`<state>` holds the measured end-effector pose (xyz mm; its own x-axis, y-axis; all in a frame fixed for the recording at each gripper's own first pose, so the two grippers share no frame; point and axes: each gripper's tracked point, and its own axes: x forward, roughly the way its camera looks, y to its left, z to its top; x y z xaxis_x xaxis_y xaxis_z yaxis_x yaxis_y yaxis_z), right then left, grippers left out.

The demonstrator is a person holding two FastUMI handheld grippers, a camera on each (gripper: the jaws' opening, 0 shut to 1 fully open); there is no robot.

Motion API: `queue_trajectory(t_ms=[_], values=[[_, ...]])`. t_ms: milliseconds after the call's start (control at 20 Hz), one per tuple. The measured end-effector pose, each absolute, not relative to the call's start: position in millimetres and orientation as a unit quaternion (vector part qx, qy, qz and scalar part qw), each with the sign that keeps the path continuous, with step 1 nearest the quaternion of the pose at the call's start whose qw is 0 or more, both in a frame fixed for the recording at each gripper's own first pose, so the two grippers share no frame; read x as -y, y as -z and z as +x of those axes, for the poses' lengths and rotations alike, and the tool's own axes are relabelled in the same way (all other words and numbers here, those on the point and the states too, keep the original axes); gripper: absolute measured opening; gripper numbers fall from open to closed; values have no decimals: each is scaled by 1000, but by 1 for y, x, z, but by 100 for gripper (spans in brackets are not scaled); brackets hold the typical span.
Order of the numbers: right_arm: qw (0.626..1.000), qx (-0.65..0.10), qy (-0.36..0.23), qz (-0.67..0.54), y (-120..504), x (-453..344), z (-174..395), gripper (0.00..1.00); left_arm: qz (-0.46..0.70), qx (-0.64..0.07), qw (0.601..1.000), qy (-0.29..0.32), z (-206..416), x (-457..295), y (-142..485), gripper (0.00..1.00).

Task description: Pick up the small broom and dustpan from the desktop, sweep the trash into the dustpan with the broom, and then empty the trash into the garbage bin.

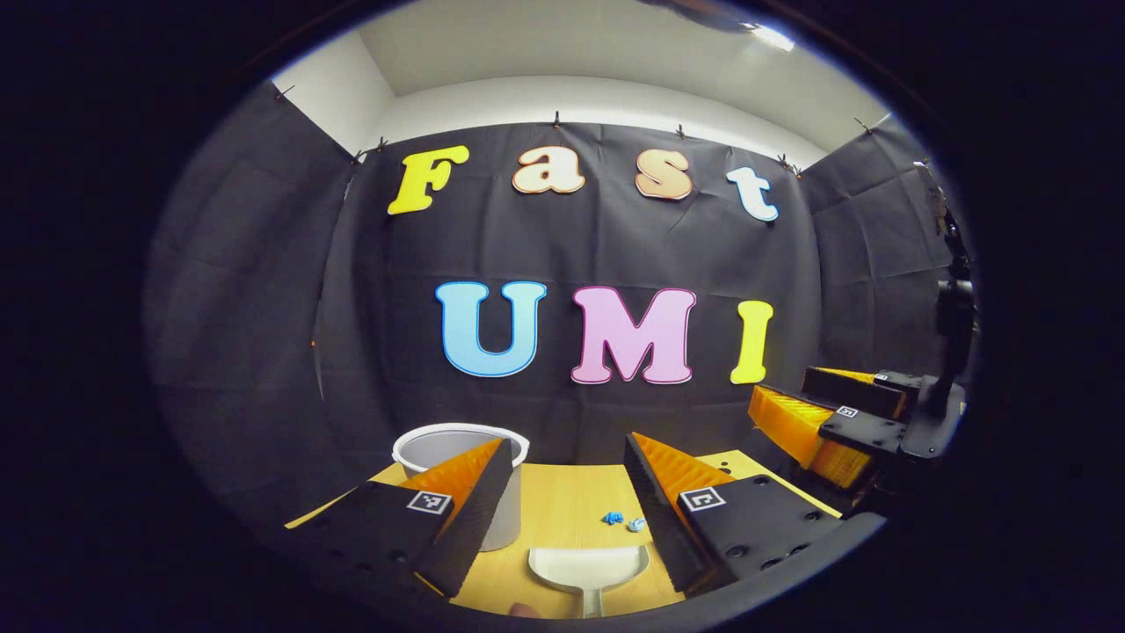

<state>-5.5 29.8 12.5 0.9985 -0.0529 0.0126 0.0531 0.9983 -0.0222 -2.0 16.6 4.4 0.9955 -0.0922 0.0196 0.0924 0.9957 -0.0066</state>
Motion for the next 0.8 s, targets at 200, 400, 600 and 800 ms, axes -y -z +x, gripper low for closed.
queue_trajectory(t_ms=[200,400,600,800], values=[[998,5,53,-24,-15,-29,-9,97,-6,8,997,72,5,-18,-2,77],[997,-4,73,-24,-11,-24,-12,99,-15,2,996,88,9,-20,4,77],[996,-21,81,-28,-1,-24,-18,99,-12,-8,995,102,9,-19,13,77],[995,-31,87,-23,6,-22,-18,99,-11,-14,995,103,10,-21,19,77]])
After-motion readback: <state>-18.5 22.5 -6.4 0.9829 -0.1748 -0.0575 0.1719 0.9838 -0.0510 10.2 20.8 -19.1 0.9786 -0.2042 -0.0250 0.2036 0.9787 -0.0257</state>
